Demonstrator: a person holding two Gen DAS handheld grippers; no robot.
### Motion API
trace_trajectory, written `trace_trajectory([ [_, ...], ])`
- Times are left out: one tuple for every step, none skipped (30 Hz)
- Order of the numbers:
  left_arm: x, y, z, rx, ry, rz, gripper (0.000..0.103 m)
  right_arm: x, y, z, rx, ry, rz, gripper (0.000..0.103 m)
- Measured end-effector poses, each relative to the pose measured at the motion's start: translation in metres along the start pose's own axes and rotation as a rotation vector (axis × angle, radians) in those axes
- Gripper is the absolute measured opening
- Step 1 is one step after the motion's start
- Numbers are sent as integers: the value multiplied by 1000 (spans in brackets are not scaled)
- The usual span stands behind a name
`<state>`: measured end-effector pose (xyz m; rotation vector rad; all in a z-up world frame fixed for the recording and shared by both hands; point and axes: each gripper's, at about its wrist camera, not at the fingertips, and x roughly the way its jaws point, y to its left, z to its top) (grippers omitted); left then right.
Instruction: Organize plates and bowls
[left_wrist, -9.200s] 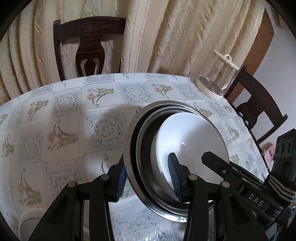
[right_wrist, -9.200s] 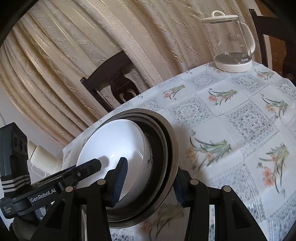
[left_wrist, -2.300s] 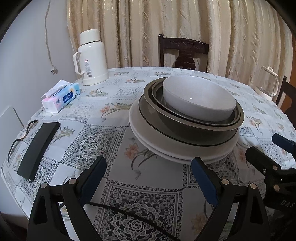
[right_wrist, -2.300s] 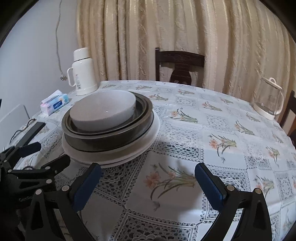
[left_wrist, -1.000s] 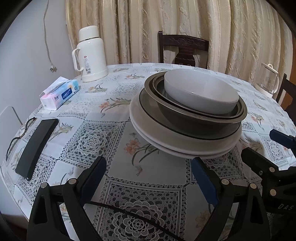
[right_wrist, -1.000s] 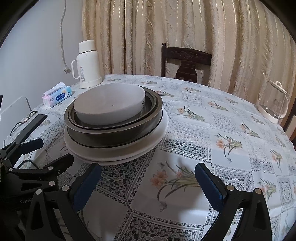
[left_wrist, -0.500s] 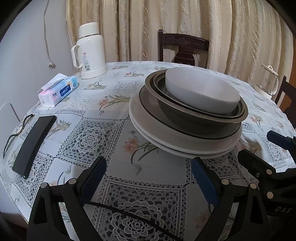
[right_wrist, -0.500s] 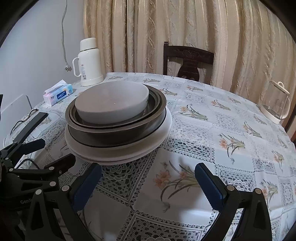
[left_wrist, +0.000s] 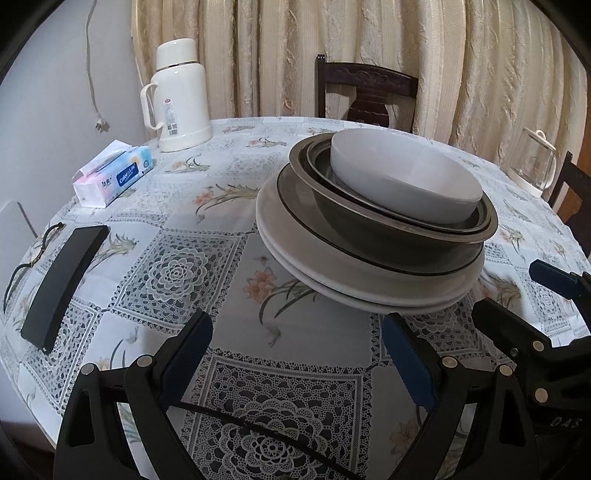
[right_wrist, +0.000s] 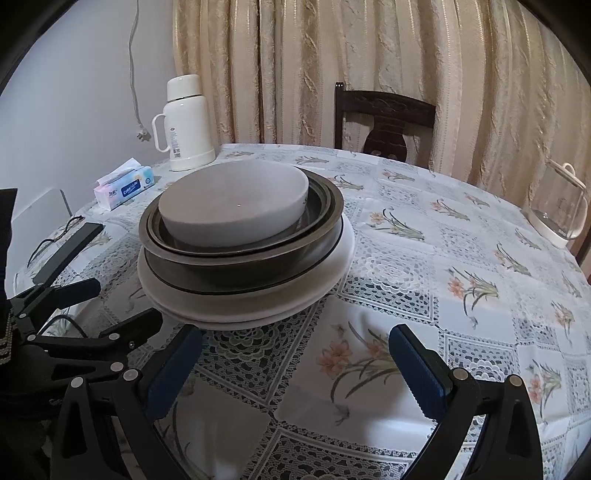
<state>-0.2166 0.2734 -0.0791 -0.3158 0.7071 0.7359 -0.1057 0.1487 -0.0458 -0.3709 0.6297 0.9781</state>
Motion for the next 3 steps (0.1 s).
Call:
trace_trajectory([
  [1, 1, 1, -1, 2, 0, 94, 0, 0, 0, -1, -1, -1, 103],
  [1, 1, 1, -2, 4, -1, 94, 0, 0, 0, 0, 0, 1, 103],
  [1, 1, 1, -3, 5, -2, 94, 0, 1, 0, 2, 2, 1, 103],
])
